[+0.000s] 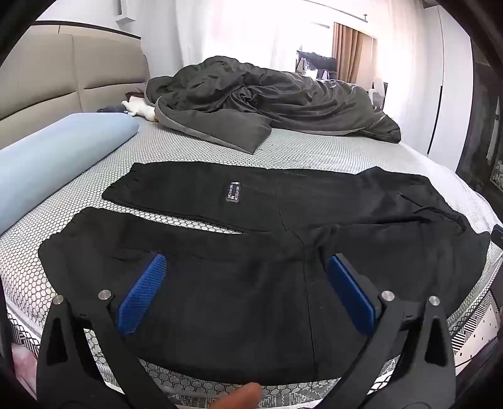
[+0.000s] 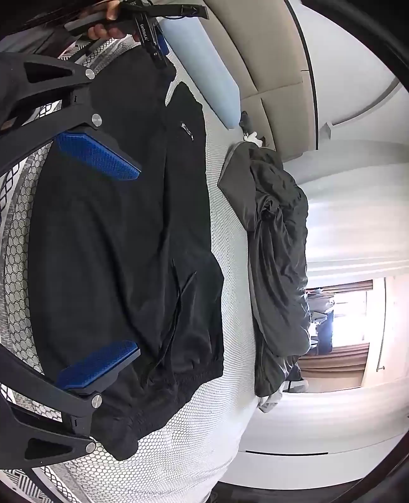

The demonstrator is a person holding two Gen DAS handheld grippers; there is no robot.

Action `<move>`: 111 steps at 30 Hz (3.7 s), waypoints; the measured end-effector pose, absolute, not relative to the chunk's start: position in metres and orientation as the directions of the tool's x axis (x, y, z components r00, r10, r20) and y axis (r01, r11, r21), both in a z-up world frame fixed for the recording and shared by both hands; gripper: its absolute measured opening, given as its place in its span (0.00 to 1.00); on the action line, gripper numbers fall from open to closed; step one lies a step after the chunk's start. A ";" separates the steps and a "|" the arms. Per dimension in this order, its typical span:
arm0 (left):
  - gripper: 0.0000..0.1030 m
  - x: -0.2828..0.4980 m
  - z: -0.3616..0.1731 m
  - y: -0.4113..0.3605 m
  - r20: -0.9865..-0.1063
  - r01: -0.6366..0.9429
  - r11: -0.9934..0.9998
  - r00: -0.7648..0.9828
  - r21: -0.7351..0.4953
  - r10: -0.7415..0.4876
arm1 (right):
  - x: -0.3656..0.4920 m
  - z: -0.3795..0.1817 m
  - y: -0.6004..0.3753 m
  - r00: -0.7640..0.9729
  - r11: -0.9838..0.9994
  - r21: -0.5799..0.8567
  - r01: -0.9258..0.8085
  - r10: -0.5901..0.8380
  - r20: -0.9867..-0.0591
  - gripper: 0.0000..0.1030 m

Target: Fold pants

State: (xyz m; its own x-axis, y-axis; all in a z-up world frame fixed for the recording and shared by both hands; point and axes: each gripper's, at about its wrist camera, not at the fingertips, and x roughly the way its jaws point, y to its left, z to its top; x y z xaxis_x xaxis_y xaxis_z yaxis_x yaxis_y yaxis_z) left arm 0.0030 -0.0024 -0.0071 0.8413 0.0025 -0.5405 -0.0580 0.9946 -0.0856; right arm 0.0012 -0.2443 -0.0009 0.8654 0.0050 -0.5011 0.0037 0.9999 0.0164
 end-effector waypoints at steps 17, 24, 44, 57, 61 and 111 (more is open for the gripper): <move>0.99 0.006 -0.007 -0.007 -0.540 -0.061 0.995 0.842 -0.078 0.009 | -0.002 0.001 -0.243 0.869 1.000 0.014 0.006 0.001 -0.495 1.00; 0.99 0.007 -0.007 -0.007 -0.540 -0.060 0.995 0.842 -0.078 0.009 | -0.005 0.002 -0.246 0.873 1.000 0.019 0.014 -0.003 -0.488 1.00; 0.99 0.007 -0.007 -0.007 -0.538 -0.060 0.995 0.843 -0.074 0.011 | -0.007 0.004 -0.248 0.875 1.000 0.022 0.018 -0.005 -0.485 1.00; 0.99 0.007 -0.008 -0.008 -0.538 -0.061 0.996 0.843 -0.072 0.013 | -0.009 0.005 -0.249 0.875 0.999 0.026 0.025 -0.010 -0.485 1.00; 0.99 0.007 -0.007 -0.008 -0.538 -0.061 0.996 0.843 -0.071 0.013 | -0.010 0.006 -0.250 0.875 0.999 0.028 0.029 -0.011 -0.484 1.00; 0.99 -0.012 -0.016 0.067 -0.561 -0.245 0.937 0.825 -0.248 0.067 | -0.012 -0.008 -0.297 0.867 0.987 0.125 0.101 -0.026 -0.497 1.00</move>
